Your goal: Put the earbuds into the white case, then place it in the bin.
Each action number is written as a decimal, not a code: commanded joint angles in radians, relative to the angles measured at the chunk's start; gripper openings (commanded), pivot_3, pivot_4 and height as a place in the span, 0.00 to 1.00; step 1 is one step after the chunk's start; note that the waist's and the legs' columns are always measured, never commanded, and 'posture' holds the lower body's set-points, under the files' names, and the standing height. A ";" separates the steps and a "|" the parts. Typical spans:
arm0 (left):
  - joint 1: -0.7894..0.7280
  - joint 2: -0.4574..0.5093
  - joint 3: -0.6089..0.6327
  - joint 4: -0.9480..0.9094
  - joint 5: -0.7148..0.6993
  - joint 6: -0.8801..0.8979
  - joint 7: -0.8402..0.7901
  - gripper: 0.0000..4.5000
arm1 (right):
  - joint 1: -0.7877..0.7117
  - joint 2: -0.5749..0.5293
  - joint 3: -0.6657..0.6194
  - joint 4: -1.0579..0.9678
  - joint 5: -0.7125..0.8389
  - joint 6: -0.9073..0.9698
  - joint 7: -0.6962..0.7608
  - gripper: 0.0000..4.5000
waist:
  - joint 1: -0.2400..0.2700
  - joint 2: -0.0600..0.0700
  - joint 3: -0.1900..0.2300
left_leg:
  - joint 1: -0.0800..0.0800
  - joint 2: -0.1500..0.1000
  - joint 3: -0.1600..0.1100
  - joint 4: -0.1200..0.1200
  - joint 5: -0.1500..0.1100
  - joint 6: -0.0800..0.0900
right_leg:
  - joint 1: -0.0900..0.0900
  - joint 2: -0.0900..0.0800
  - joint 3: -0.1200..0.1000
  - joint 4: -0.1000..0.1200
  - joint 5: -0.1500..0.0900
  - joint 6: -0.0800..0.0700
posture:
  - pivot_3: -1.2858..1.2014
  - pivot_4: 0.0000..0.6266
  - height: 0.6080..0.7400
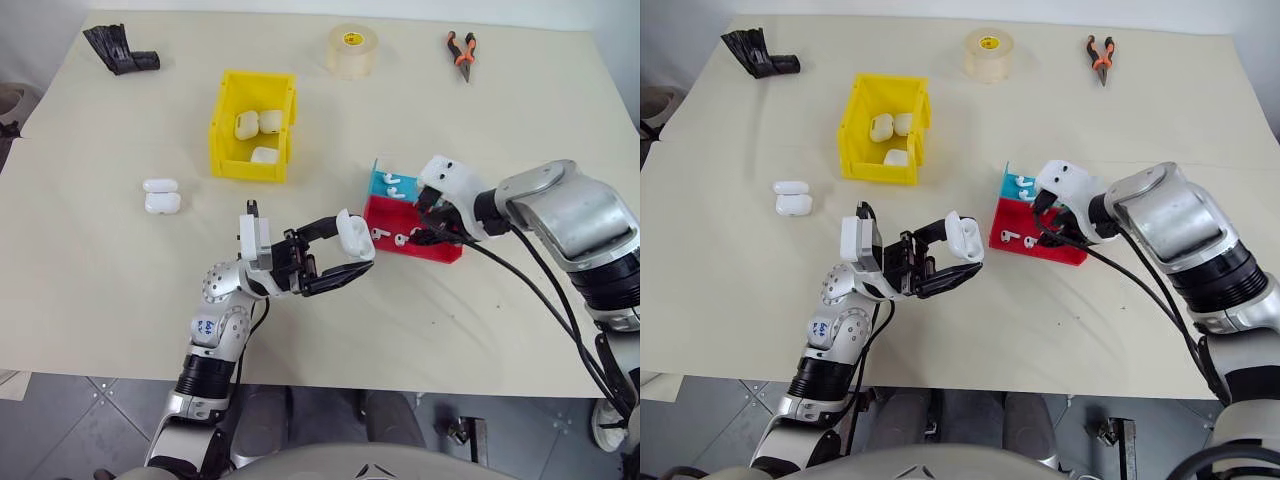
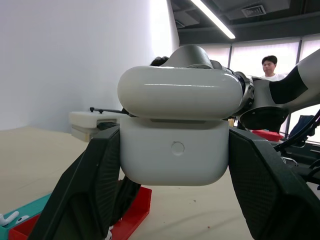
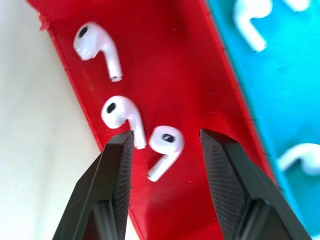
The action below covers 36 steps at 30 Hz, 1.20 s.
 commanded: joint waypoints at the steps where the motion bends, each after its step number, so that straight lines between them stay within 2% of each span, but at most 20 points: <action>1: -0.002 -0.004 -0.005 -0.039 -0.016 0.000 0.002 0.62 | -0.028 -0.015 -0.048 0.002 -0.004 0.002 0.004 0.48 | 0.000 0.000 0.000 | 0.000 0.000 0.000 0.000 0.000 0.000 | 0.000 0.000 0.000 0.000 0.000 0.000 | 0.52 0.24 1.00; 21: -0.004 -0.009 -0.008 -0.044 -0.014 -0.001 0.020 0.62 | 0.017 0.023 -0.025 0.002 -0.020 0.005 -0.047 0.48 | 0.000 0.000 0.000 | 0.000 0.000 0.000 0.000 0.000 0.000 | 0.000 0.000 0.000 0.000 0.000 0.000 | 0.52 0.24 1.00; 25: -0.003 -0.009 -0.009 -0.046 -0.015 -0.001 0.025 0.62 | 0.022 0.017 -0.021 -0.006 -0.020 0.009 -0.041 0.29 | 0.000 0.000 0.000 | 0.000 0.000 0.000 0.000 0.000 0.000 | 0.000 0.000 0.000 0.000 0.000 0.000 | 0.52 0.24 1.00; 36: -0.007 -0.007 -0.008 -0.045 -0.017 0.002 0.030 0.62 | 0.035 0.007 -0.009 -0.023 -0.028 0.017 -0.024 0.29 | 0.000 0.000 0.000 | 0.000 0.000 0.000 0.000 0.000 0.000 | 0.000 0.000 0.000 0.000 0.000 0.000 | 0.52 0.24 1.00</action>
